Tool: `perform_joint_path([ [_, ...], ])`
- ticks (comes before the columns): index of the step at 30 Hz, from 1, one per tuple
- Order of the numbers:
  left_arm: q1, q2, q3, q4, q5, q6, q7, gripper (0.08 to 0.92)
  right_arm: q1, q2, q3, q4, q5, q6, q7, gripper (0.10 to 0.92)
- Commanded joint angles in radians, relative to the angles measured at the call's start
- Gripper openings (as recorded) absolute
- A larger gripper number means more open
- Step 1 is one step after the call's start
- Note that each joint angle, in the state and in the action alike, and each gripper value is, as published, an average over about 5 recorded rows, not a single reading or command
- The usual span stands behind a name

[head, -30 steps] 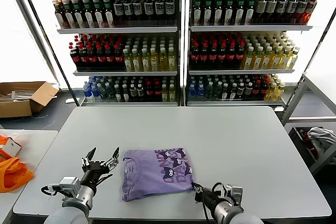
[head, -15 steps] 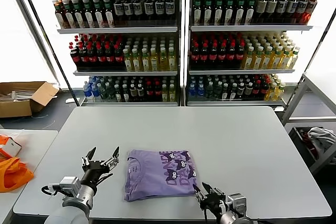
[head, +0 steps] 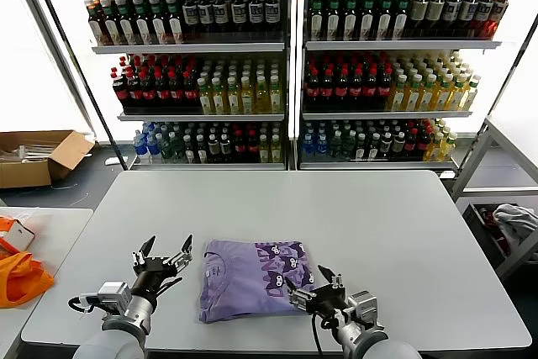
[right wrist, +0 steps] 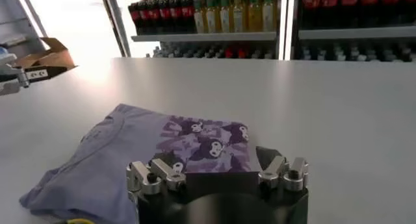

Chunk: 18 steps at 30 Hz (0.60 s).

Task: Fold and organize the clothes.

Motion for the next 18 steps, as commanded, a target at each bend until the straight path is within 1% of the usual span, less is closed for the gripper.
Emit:
perform_joint_path([
  [1,0.008,-0.002,0.002,-0.008,0.006,0.003,-0.001,0.823,0.054,-0.016,-0.135,-0.062,0.062,-0.005,0.01,0.821],
  [7,0.018,-0.005,0.004,-0.009,0.01,0.003,0.0,0.823,0.044,-0.01,-0.13,-0.069,0.053,-0.004,0.021,0.823],
  [13,0.03,-0.001,-0.002,-0.018,0.009,0.001,0.001,0.823,0.044,0.003,-0.138,-0.09,0.007,-0.004,0.026,0.823],
  [18,0.035,0.003,-0.005,-0.017,0.008,0.0,0.002,0.823,0.048,0.011,-0.138,-0.099,0.015,-0.004,0.034,0.823],
])
